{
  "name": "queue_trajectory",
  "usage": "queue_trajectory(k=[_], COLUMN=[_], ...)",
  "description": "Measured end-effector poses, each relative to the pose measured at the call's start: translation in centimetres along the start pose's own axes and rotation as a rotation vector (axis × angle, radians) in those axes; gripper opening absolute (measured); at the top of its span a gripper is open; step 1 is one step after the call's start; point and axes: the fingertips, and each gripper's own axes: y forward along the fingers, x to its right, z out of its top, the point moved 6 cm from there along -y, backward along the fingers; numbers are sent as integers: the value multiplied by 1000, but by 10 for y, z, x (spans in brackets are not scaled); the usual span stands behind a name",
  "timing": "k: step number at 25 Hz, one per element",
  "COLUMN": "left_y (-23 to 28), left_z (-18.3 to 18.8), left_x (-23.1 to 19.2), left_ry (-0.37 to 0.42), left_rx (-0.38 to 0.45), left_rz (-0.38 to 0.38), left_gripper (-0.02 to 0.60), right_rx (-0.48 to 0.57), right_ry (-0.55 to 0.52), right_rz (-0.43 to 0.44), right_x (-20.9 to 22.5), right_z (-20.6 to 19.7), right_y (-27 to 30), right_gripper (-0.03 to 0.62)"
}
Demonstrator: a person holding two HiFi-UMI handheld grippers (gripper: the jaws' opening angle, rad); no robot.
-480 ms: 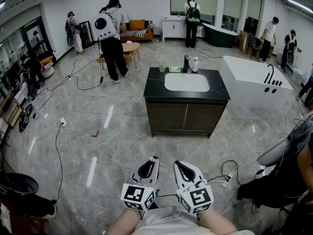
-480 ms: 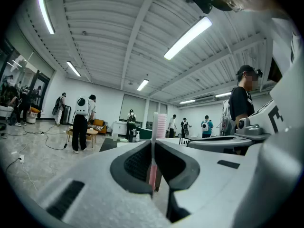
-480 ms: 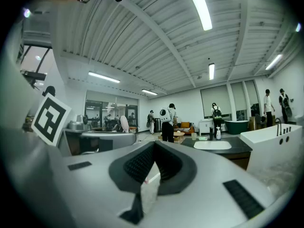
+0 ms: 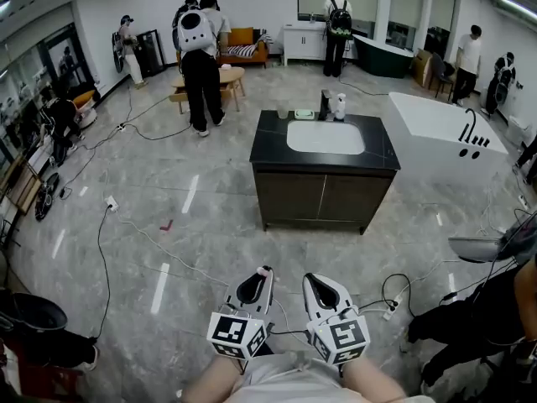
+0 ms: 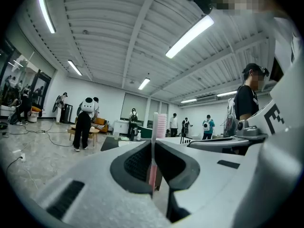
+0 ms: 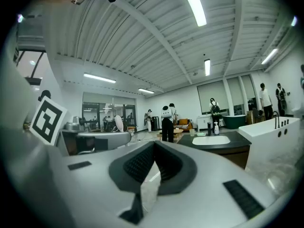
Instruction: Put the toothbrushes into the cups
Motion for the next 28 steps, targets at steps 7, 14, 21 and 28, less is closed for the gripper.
queue_trajectory(k=[7,14,21,28], left_y=[9,47,117,199], left_z=[-3,-8,2,30], left_x=[-12,-47,-111,-203], left_ry=[-8,-25,-56,-65], left_rx=[-23,-36,-54,-50], left_rz=[6,-12,-81,-156], left_gripper=[34,35,35,35], right_rx=[-8,-23,-39,-34], right_ry=[65,104,155,158], right_rz=[-4,-4,-60,-130], right_x=[12,28,55,73], right_z=[-7,-14,-4,22], right_y=[15,61,146,255], right_gripper=[27,27,28,28])
